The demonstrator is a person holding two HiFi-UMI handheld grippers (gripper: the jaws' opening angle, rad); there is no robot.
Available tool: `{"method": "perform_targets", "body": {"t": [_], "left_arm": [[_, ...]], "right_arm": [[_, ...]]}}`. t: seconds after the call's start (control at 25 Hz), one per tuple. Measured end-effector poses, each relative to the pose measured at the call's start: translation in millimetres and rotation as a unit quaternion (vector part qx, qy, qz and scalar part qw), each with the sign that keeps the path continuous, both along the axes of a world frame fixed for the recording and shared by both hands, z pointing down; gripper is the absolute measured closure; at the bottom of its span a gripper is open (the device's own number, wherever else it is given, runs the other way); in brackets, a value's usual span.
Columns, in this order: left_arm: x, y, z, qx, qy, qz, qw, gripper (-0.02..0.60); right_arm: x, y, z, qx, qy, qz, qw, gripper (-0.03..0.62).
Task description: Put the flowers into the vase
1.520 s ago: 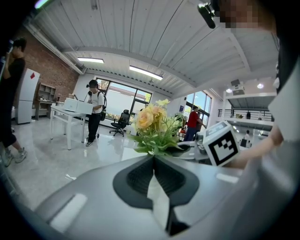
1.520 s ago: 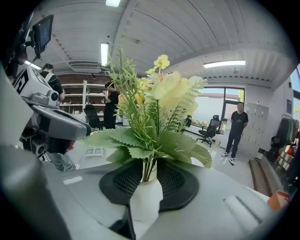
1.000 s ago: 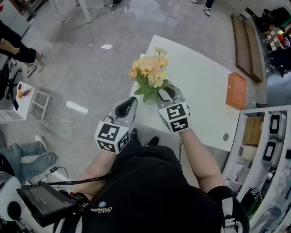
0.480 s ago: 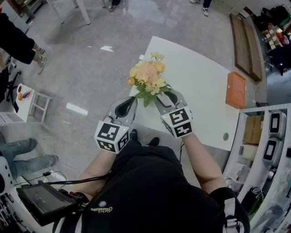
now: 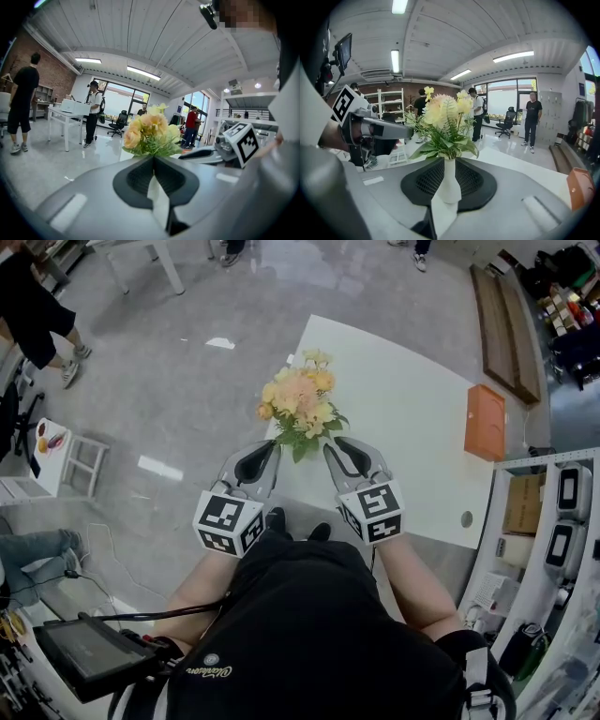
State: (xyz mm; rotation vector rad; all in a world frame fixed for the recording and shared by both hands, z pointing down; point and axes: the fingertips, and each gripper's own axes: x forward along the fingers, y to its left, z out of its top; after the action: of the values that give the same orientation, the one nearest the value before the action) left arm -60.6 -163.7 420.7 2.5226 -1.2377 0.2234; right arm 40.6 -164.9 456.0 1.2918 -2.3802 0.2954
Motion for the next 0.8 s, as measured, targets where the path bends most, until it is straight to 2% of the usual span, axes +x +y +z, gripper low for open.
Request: {"method": "perform_targets", "body": {"t": [0.16,0.32,0.8], "left_arm": [[-1.1,1.2,-0.6,0.0,0.0,-0.002,1.0,0.574],[-0.7,0.3,-3.7,0.004,0.001,-0.003,1.0,0.574],[-1.6,0.3,-5.8,0.008,0.0,-0.007,0.9999,0.574]], "right_arm": [[5.7,4.3,-17.9,0.029,-0.041,0.039,0.998,0.58],[10.0,1.9,-33.4,0.053,-0.086,0.068,0.993,0.592],[0.7,1.3,-30.5,0.043,-0.11,0.064,0.991,0.594]]}}
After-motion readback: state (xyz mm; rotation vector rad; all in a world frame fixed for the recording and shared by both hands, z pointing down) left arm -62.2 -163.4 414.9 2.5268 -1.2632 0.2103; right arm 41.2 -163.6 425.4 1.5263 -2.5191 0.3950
